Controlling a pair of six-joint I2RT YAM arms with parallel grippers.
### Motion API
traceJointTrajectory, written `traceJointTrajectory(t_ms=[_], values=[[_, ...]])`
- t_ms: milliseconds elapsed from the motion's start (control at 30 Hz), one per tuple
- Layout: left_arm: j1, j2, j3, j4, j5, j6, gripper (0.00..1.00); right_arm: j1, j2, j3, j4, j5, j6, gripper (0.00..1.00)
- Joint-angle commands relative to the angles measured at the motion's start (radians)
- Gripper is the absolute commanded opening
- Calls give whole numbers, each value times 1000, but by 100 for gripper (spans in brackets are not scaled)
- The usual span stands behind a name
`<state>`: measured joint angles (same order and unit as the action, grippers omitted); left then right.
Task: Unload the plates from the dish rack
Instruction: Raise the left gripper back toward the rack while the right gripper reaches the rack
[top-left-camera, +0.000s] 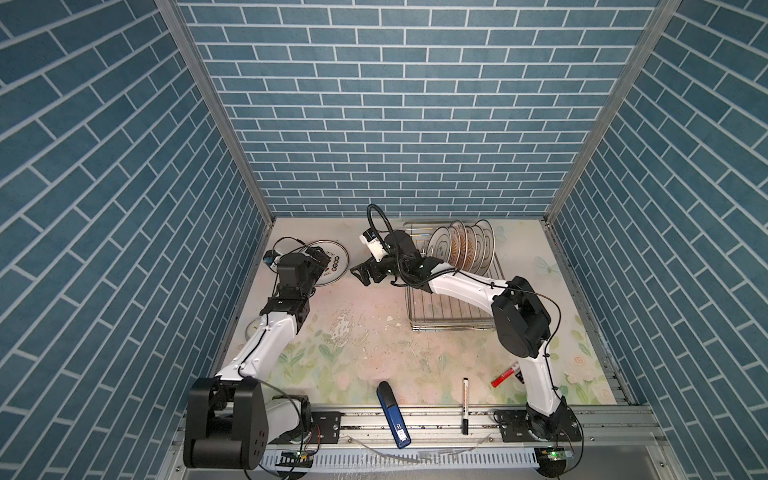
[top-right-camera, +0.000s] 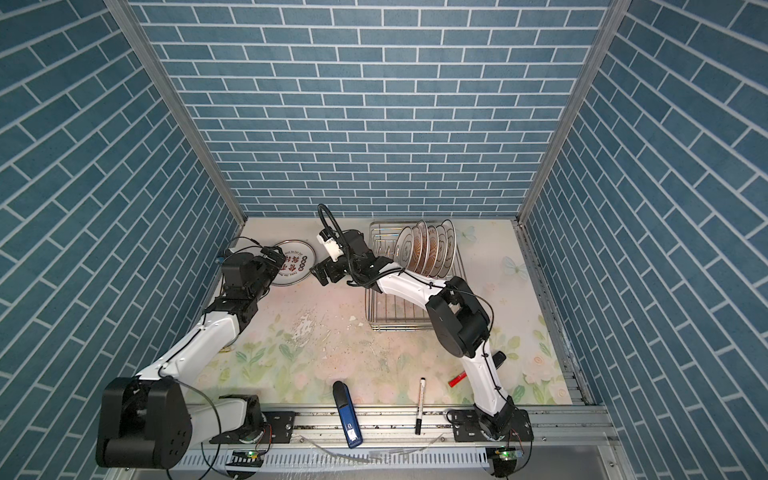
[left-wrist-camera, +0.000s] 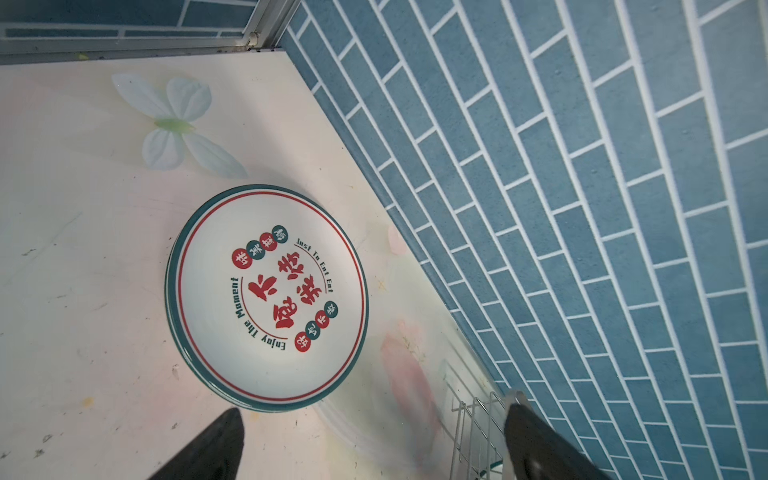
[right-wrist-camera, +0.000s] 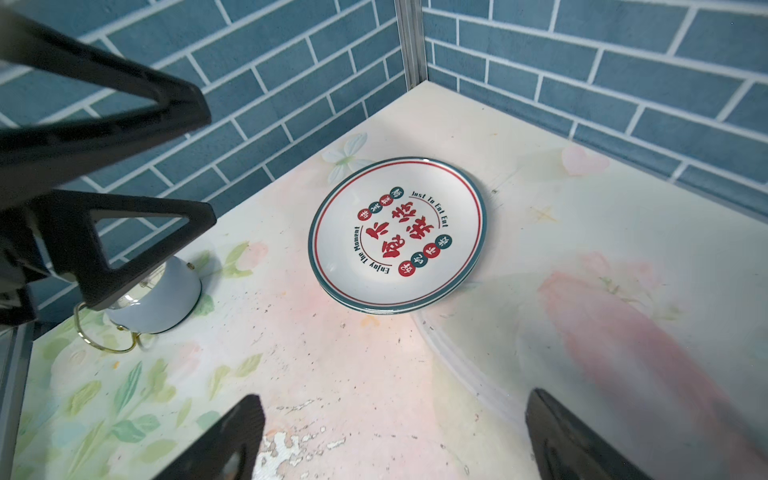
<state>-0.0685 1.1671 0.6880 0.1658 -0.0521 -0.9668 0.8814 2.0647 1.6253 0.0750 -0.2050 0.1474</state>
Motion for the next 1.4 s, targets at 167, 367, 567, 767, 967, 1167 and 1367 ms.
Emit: traceJointTrajectory(t_ms=[167,367,567,767,967,1167,1367], values=[[-200,-188,7,-61,-81,244,100,5,-268,-227,115,166,-59,99],[-228,-246,-39,87,165,318,100,5,-423,-330,84,355,-61,98],[-335,-229,-26,98,258,445,100,-4,-537,-358,-3,472,-116,99],[-380,-262,-56,113,256,494,100,-31,-581,-376,-51,538,-115,99],[-395,-295,-87,158,332,518,100,-103,-597,-379,-96,505,-35,99],[-417,-293,-79,173,386,541,100,-157,-617,-393,-113,496,-3,99],[-429,-255,-88,255,438,550,100,-194,-641,-412,-136,552,-6,99]])
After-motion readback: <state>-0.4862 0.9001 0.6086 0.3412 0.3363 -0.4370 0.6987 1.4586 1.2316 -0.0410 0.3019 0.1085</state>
